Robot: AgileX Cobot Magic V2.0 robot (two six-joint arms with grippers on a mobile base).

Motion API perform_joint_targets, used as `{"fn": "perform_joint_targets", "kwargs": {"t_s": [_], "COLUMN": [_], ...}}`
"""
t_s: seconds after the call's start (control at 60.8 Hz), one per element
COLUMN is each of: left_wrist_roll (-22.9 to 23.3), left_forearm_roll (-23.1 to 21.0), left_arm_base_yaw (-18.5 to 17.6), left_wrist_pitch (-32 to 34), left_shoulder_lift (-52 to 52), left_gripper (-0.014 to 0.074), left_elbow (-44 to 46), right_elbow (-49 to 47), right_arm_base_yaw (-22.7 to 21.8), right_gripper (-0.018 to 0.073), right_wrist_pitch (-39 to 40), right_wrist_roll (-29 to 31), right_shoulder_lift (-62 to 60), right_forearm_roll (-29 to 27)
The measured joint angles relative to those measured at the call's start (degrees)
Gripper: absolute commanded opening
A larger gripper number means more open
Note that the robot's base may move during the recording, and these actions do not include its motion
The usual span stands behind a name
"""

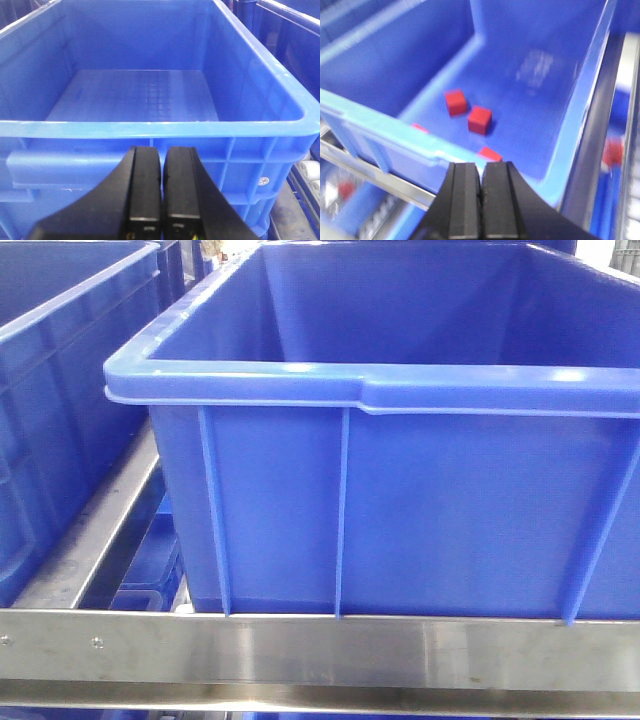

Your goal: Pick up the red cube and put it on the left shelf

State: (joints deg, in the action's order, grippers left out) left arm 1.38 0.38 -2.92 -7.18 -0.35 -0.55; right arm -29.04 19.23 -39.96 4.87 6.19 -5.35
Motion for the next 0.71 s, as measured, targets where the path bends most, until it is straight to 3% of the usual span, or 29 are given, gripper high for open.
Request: {"fn": "perform_joint_targets", "kwargs": {"t_s": [0.164,0.51,0.707], "left_wrist_roll": [0.0,0.0,0.0], "left_forearm_roll": [0.0,0.0,0.0], "left_arm_base_yaw": [0.0,0.0,0.0], "left_wrist_pitch": [0.0,0.0,0.0], "left_shoulder_lift": [0.0,0.0,0.0], "left_gripper": [0.0102,0.0102,0.0102], "left_elbow": [0.0,0.0,0.0], "right_elbow": [3.9,6.8,8.2], "right_arm_base_yaw": [0.0,0.0,-0.5], "right_gripper": [0.0041,0.0041,0.0041], "right_wrist_pitch": [0.0,0.3,7.2], "right_wrist_roll": [0.0,0.0,0.0], "right_shoulder_lift": [-5.6,-6.0,-6.0], "right_forearm_roll": [-0.3,-0.3,-0.7]}}
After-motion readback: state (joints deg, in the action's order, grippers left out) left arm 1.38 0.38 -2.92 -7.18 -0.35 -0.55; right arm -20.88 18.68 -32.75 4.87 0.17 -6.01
